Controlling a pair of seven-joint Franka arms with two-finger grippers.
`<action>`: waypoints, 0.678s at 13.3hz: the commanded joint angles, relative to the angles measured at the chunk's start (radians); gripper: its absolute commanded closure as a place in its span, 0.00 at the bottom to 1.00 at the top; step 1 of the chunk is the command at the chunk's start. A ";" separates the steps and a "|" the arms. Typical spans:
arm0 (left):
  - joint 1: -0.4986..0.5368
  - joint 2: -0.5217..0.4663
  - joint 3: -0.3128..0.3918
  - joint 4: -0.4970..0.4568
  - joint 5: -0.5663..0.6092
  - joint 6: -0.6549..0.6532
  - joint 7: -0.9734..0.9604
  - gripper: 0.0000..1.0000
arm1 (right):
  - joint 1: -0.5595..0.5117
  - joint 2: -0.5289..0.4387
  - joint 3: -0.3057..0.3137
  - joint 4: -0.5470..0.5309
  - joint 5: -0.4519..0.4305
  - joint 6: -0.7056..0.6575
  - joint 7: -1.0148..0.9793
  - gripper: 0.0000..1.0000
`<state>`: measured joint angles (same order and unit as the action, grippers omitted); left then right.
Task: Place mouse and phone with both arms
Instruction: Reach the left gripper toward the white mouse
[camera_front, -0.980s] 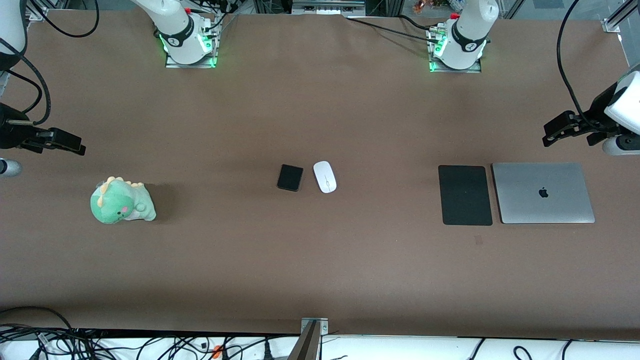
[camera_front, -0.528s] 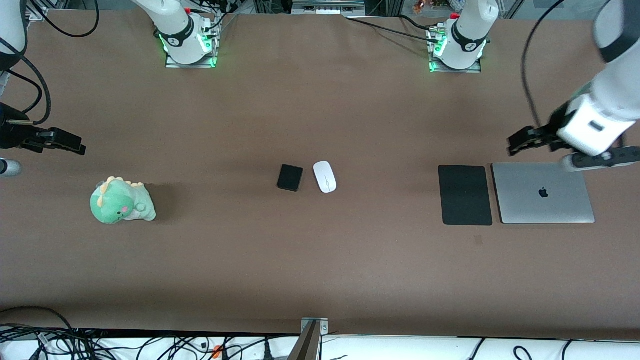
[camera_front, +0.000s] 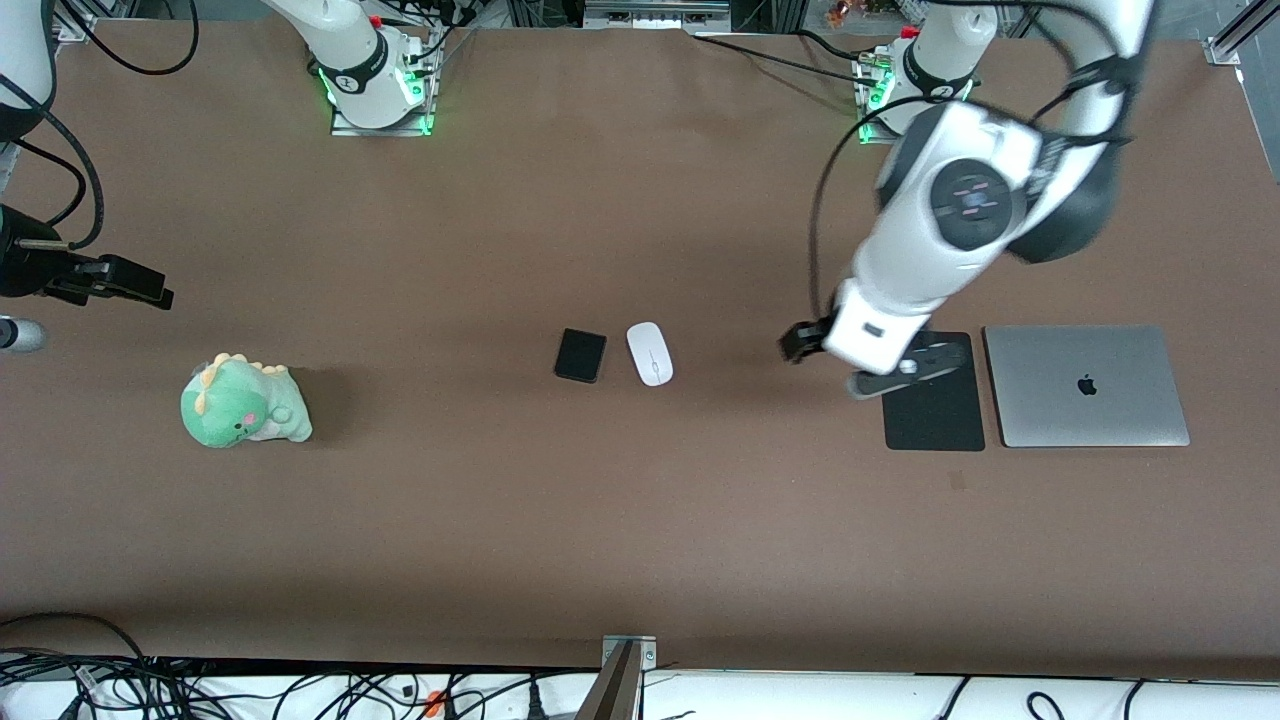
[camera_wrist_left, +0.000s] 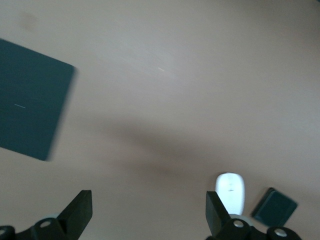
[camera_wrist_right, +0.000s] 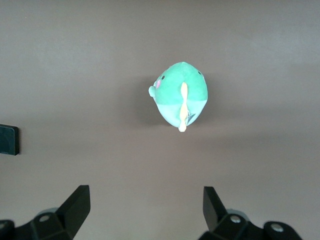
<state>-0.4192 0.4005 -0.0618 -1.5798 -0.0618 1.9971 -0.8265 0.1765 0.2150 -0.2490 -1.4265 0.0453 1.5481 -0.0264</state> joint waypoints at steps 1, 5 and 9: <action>-0.119 0.127 0.014 0.035 -0.021 0.109 -0.130 0.00 | 0.003 -0.005 0.002 0.000 -0.001 -0.020 -0.012 0.00; -0.222 0.344 0.016 0.199 -0.020 0.158 -0.264 0.00 | 0.008 -0.005 0.002 -0.002 -0.002 -0.020 -0.004 0.00; -0.300 0.443 0.025 0.215 -0.010 0.270 -0.348 0.00 | 0.012 -0.003 0.002 -0.003 -0.007 -0.019 -0.004 0.00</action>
<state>-0.6691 0.7849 -0.0624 -1.4154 -0.0621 2.2374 -1.1217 0.1865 0.2173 -0.2485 -1.4281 0.0453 1.5412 -0.0264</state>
